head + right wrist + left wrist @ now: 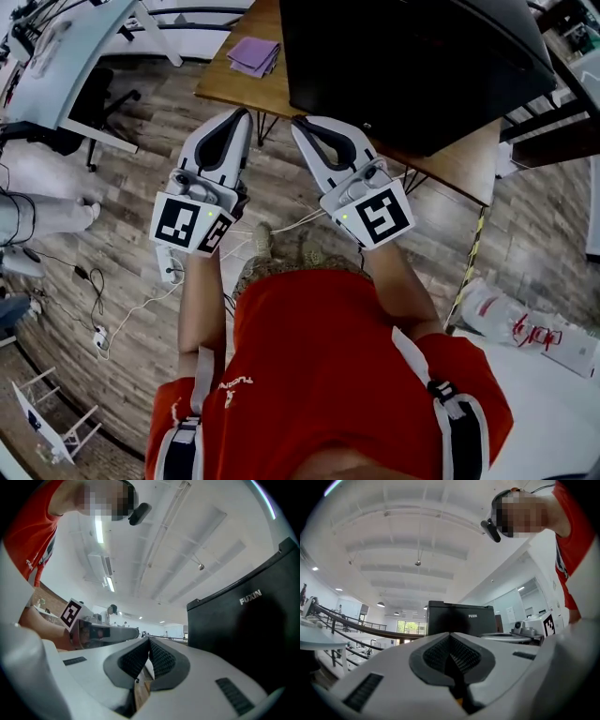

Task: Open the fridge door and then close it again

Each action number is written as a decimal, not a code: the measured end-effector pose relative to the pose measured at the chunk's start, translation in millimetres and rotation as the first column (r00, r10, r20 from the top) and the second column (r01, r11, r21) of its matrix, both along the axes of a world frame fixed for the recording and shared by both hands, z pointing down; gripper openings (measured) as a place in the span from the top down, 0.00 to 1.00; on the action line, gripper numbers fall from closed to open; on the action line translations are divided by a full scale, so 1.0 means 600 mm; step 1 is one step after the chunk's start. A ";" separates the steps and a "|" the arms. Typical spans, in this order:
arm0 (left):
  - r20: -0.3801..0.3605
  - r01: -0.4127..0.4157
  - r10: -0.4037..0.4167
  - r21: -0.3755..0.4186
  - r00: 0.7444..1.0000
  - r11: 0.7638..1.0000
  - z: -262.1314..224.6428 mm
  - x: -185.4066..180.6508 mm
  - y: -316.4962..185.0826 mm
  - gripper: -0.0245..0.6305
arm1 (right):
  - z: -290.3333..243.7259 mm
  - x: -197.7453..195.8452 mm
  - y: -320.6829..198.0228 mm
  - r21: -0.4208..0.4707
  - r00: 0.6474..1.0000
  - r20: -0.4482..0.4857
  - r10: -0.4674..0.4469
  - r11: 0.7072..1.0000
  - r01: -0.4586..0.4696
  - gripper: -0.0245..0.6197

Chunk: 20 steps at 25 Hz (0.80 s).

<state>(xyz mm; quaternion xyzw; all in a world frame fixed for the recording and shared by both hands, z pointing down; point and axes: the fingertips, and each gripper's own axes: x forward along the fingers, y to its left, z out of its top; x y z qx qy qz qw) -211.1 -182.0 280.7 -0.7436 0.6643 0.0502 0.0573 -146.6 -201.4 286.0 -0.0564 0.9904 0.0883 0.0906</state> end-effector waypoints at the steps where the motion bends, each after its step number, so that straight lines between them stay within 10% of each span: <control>1: 0.000 -0.014 0.014 -0.001 1.000 1.000 0.001 -0.007 -0.007 0.95 | 0.003 -0.006 -0.005 -0.006 1.000 -0.008 0.016 1.000 -0.016 0.92; 20: 0.018 -0.318 0.318 -0.019 0.948 0.948 0.032 -0.120 -0.165 0.95 | 0.022 -0.118 -0.085 0.015 0.952 -0.040 0.303 0.953 -0.303 0.92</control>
